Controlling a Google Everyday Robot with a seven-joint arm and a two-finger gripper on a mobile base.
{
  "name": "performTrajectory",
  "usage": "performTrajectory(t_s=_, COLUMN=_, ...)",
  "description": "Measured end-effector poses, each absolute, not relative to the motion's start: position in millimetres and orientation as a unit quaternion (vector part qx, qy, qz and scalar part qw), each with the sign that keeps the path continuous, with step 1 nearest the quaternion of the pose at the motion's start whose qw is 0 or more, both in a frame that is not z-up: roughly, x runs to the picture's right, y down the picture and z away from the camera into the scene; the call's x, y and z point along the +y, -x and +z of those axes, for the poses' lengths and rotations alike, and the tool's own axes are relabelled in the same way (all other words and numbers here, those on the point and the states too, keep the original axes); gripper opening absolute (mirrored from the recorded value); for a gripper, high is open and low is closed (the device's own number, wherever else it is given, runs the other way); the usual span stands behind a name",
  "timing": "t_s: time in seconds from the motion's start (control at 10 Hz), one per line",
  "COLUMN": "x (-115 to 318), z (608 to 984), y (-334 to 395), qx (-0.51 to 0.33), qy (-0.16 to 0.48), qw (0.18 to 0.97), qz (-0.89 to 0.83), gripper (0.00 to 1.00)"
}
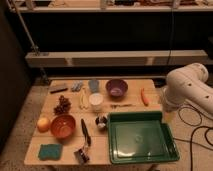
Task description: Wipe tray with towel
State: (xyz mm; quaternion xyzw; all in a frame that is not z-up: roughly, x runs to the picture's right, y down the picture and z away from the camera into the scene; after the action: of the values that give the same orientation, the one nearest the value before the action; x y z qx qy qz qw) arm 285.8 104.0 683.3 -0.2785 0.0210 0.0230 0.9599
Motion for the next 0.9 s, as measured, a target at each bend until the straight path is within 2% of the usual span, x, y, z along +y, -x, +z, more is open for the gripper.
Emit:
performTrajectory(t_s=0.7, x=102.8, z=683.6, y=-285.9, qx=0.02, qy=0.278, qw=0.96, qz=0.024, gripper=0.65)
performTrajectory(t_s=0.9, x=85.8, z=682.1, y=-279.3, qx=-0.003, qy=0.259, qw=0.966, qz=0.013, gripper=0.65)
